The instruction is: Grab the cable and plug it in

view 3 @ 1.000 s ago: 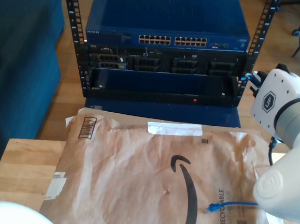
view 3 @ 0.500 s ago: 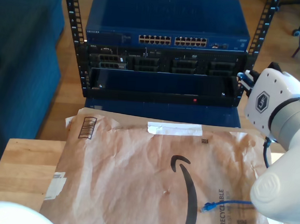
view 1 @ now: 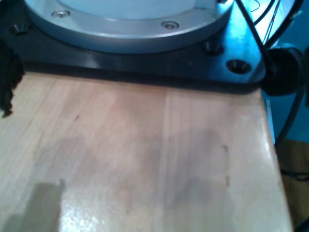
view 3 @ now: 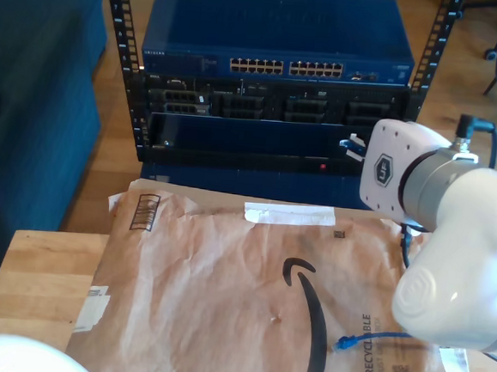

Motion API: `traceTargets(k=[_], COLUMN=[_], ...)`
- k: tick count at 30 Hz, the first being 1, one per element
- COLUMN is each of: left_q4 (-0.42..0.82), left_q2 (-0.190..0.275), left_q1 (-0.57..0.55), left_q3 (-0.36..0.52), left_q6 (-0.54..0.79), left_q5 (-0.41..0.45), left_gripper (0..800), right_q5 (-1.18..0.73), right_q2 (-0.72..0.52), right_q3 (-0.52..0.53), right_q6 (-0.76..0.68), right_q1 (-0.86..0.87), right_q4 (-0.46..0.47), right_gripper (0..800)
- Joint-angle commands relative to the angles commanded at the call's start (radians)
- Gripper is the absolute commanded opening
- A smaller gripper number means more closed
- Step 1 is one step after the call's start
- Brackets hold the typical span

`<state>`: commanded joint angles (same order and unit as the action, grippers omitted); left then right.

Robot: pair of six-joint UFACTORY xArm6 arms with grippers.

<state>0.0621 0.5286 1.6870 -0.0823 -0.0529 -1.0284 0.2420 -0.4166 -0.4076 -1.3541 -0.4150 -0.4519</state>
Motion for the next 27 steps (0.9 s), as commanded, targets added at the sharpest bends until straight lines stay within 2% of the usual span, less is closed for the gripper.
traceTargets(k=[3, 13, 21, 27], left_q4=[0.0, 0.0, 0.0, 0.0], left_q2=[0.0, 0.0, 0.0, 0.0], left_q1=[0.0, 0.0, 0.0, 0.0], left_q3=[0.0, 0.0, 0.0, 0.0], left_q6=[0.0, 0.0, 0.0, 0.0], left_q5=[0.0, 0.0, 0.0, 0.0], left_gripper=[800, 800, 800, 800], right_q5=[0.023, 0.439, 0.586, 0.571], right_q2=[0.014, 0.13, 0.141, 0.149], right_q3=[0.003, 0.002, 0.052, 0.048], right_q6=[-0.005, -0.003, -0.002, -0.005], right_q1=[-0.003, -0.077, -0.112, -0.117], right_q4=[0.011, -0.011, -0.014, -0.009], right_gripper=[3, 3, 0, 0])
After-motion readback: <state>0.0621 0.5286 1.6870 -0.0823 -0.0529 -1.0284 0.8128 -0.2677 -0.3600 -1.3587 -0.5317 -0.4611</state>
